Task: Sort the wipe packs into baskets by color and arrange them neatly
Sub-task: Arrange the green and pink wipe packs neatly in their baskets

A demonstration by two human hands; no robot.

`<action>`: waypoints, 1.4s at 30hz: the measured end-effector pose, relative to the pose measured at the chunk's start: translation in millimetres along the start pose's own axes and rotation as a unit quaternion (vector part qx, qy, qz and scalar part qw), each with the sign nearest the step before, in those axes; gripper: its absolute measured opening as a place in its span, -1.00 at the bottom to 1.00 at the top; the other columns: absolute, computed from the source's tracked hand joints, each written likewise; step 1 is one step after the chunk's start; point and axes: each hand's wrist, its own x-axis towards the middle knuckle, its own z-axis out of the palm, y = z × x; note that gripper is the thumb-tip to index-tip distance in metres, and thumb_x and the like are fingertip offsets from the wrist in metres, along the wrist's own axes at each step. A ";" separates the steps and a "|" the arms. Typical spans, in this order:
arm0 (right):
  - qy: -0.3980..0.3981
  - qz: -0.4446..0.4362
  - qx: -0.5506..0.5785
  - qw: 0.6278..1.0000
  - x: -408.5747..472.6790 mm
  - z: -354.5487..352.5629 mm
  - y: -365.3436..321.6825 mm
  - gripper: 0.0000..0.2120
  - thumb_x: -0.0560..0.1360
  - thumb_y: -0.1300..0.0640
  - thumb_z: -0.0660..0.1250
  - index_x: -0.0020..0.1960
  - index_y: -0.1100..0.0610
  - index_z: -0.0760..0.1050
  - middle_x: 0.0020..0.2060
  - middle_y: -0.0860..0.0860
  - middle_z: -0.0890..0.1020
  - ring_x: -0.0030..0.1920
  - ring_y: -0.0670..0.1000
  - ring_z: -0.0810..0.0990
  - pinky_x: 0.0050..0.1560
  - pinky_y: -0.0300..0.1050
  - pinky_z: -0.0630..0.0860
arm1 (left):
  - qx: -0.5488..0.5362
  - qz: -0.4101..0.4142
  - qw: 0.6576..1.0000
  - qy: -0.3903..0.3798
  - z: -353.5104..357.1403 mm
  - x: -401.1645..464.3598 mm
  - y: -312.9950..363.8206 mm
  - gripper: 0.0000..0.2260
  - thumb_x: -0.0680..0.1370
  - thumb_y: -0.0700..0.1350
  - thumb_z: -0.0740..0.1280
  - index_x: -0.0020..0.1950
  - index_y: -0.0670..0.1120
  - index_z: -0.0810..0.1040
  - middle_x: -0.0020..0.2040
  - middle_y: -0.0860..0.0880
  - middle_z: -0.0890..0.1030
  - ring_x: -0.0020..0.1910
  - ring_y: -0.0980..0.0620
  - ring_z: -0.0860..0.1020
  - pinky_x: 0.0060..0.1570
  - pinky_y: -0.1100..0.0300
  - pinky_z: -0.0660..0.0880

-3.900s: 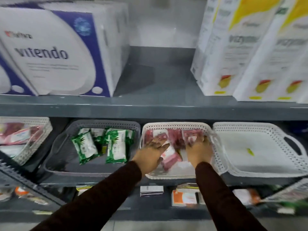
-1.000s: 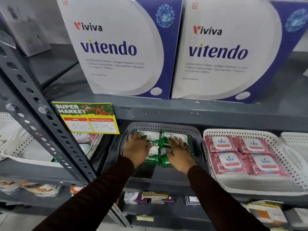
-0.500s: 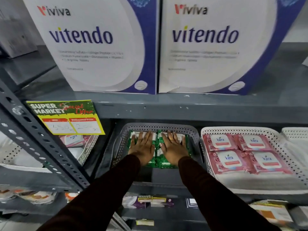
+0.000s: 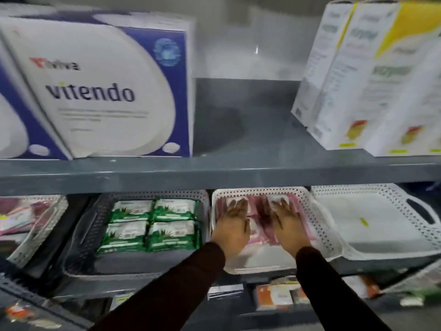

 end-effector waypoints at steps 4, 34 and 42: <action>-0.137 0.013 0.074 0.988 -7.4 -15.2 54.6 -0.52 0.61 -0.05 0.23 0.52 -0.11 0.29 0.60 0.01 0.17 0.61 0.10 0.09 0.56 0.23 0.13 | 0.035 -0.056 0.991 -0.118 23.4 7.3 29.1 -0.67 0.56 -0.11 0.29 0.28 -0.23 0.42 0.25 -0.20 0.53 0.22 -0.19 0.51 0.19 0.00 0.47; -0.095 -0.093 -0.129 0.983 30.7 -18.5 56.4 -0.45 0.68 -0.08 -0.02 0.62 0.03 -0.01 0.64 0.05 -0.06 0.62 0.16 -0.20 0.55 0.26 -0.22 | 0.124 -0.091 0.982 -0.105 21.5 18.8 8.4 -0.44 0.67 0.10 -0.06 0.56 -0.11 -0.18 0.54 -0.05 -0.26 0.51 -0.14 -0.31 0.47 -0.06 -0.32; -0.113 -0.110 -0.162 0.974 32.9 9.7 64.3 -0.40 0.65 -0.16 -0.18 0.63 0.03 -0.16 0.62 0.09 -0.14 0.61 0.18 -0.20 0.59 0.17 -0.27 | 0.059 -0.169 0.975 -0.131 47.4 20.1 15.6 -0.42 0.65 0.15 -0.16 0.53 -0.08 -0.33 0.53 -0.09 -0.35 0.47 -0.17 -0.39 0.49 -0.15 -0.26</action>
